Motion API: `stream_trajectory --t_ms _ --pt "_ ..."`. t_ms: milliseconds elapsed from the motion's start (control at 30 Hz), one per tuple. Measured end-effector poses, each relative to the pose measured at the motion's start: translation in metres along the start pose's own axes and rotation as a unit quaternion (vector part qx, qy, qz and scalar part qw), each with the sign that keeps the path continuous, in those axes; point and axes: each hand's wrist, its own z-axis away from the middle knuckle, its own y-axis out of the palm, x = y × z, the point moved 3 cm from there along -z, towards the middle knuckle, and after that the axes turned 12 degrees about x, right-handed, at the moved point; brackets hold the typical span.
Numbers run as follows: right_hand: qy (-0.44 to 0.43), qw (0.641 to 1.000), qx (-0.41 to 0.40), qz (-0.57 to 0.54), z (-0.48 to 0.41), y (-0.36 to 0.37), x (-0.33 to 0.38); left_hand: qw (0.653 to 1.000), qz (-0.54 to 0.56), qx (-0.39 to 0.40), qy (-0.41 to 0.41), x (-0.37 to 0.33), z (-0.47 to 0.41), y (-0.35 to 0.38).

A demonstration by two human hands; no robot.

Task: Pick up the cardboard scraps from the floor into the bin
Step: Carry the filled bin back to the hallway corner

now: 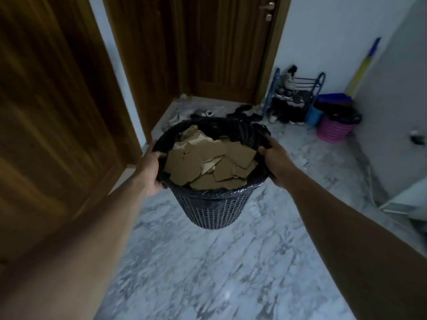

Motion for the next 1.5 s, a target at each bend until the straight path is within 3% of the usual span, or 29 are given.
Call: stream_trajectory --t_ms 400,800,1167,1233,1400,1500 --pt "-0.029 0.987 -0.156 -0.027 -0.140 -0.229 0.050 0.976 -0.118 0.179 0.030 -0.103 -0.208 0.280" --pt "-0.013 0.948 -0.312 -0.062 -0.293 -0.461 0.029 0.927 -0.180 0.328 0.012 -0.119 -0.451 0.585" --pt "0.032 0.859 -0.496 -0.121 -0.399 -0.666 -0.097 0.836 -0.260 0.483 -0.031 -0.003 -0.640 0.875" --pt "0.045 0.841 -0.523 -0.132 -0.412 -0.705 -0.125 0.807 -0.291 0.513 -0.030 0.031 -0.667 0.927" --pt "0.069 0.806 -0.570 -0.144 -0.453 -0.808 -0.215 0.773 -0.332 0.539 -0.049 0.135 -0.739 1.045" --pt "0.072 0.769 -0.613 -0.168 -0.474 -0.856 -0.273 0.773 -0.329 0.537 -0.071 0.207 -0.786 1.104"
